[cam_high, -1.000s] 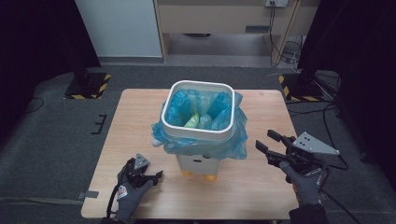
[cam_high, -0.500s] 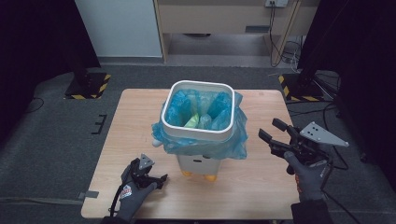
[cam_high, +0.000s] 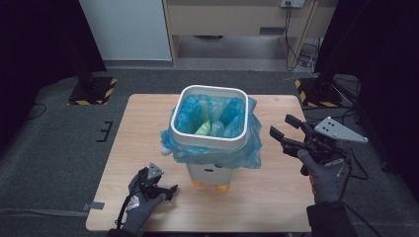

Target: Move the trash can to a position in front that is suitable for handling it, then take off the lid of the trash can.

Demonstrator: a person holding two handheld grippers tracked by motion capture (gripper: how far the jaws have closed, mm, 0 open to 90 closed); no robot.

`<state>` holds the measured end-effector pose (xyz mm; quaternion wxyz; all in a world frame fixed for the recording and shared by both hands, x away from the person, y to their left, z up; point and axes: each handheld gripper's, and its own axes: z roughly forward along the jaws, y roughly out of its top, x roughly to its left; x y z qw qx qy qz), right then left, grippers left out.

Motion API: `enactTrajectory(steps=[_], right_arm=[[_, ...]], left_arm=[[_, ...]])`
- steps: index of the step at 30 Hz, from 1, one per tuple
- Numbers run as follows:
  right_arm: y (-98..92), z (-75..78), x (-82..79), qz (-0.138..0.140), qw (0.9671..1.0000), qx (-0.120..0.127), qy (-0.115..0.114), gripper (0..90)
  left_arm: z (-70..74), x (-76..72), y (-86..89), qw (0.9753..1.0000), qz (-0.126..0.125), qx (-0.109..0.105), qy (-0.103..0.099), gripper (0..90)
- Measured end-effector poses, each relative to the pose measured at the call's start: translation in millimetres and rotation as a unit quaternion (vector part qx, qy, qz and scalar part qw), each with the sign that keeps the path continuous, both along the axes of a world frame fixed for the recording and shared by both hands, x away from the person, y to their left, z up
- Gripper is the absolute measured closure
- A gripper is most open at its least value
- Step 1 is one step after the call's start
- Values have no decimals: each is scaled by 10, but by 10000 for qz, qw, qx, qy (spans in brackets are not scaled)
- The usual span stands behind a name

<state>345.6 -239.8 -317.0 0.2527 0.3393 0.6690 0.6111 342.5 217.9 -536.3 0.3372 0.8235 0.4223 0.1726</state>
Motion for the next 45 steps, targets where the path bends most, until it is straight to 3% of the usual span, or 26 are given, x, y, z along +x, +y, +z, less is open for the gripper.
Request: enactTrajectory(steps=[14, 23, 45], right_arm=[[154, 269, 85, 140, 9998, 79, -70, 294], [246, 439, 148, 120, 9998, -12, -179, 281], [480, 669, 389, 209, 9996, -59, -167, 277]], left_arm=[[-1, 0, -2, 10000, -5, 0, 3, 0], [-1, 0, -2, 10000, -6, 2, 4, 0], [-3, 5, -7, 10000, -11, -16, -14, 0]])
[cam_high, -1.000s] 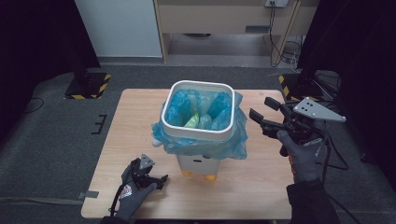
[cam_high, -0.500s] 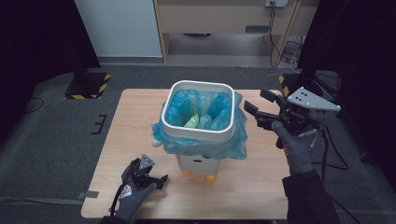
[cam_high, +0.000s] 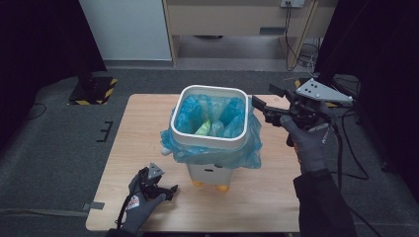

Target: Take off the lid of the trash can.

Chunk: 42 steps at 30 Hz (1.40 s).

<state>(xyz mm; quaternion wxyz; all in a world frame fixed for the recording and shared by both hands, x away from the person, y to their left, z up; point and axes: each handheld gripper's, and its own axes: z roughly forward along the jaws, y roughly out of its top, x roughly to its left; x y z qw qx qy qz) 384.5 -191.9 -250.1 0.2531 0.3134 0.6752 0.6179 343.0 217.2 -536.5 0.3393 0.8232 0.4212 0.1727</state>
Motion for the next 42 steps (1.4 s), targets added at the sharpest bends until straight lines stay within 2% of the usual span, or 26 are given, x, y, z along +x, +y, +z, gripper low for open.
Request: enactTrajectory(steps=[15, 31, 42], right_arm=[[214, 75, 132, 152, 9999, 31, 26, 272], [330, 15, 235, 198, 9997, 71, 98, 270], [464, 44, 276, 242, 9996, -58, 94, 271]], left_arm=[[0, 0, 0, 10000, 1, -1, 1, 0], [0, 0, 0, 10000, 1, -2, 0, 0], [0, 0, 0, 10000, 1, -2, 0, 0]])
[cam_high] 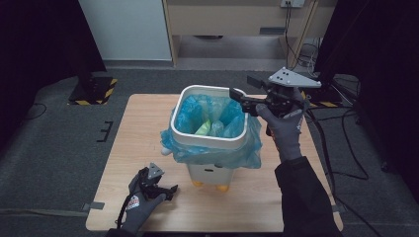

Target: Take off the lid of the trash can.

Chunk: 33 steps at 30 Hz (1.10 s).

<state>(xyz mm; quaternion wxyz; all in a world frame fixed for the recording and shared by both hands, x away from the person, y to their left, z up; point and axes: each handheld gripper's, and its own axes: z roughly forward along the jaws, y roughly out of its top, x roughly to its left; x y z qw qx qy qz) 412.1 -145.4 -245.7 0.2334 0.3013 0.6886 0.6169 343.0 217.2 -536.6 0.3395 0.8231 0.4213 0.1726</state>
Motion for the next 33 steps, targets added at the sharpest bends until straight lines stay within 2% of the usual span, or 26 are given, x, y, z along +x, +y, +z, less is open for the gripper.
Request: enactTrajectory(steps=[20, 33], right_arm=[[113, -43, 141, 36, 9998, 7, 186, 286], [214, -55, 222, 99, 9994, -176, 272, 284]], left_arm=[[0, 2, 0, 10000, -10, -1, 1, 0], [0, 2, 0, 10000, -12, -2, 1, 0]])
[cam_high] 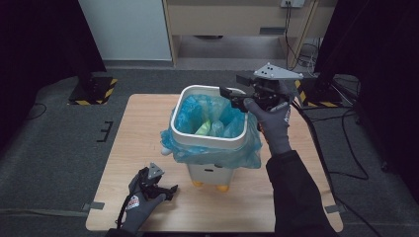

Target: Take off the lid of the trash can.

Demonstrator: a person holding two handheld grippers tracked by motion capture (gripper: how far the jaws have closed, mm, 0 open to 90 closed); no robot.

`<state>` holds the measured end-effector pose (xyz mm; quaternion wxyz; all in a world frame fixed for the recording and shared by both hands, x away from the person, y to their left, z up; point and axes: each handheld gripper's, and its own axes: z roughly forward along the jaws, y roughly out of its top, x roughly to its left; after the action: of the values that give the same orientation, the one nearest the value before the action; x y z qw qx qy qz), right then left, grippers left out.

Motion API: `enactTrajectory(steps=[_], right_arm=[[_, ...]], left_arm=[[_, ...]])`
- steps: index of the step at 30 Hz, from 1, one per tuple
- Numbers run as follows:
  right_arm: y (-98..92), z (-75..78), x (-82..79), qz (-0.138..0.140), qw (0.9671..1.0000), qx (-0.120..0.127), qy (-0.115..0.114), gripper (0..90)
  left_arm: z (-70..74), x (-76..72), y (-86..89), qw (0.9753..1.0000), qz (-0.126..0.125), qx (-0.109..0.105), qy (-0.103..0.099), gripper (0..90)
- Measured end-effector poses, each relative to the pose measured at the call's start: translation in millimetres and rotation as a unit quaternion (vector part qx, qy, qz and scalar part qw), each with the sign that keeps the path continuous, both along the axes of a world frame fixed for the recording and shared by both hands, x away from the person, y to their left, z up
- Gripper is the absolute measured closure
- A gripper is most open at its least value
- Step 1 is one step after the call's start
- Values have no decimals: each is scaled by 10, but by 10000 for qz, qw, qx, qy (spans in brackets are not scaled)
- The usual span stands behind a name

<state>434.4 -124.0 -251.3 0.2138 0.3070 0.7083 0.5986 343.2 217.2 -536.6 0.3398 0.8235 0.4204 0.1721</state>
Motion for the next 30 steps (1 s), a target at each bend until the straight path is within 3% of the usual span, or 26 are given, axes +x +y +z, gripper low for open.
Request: enactTrajectory(steps=[12, 23, 30], right_arm=[[21, -18, 77, 91, 9998, 56, 188, 288], [42, -133, 155, 103, 9992, -154, 361, 336], [71, -182, 162, 134, 9980, -464, 417, 407]], left_arm=[[0, 0, 0, 10000, -2, 2, 1, 0], [0, 0, 0, 10000, -2, 1, 1, 0], [0, 0, 0, 10000, -1, 1, 0, 0]])
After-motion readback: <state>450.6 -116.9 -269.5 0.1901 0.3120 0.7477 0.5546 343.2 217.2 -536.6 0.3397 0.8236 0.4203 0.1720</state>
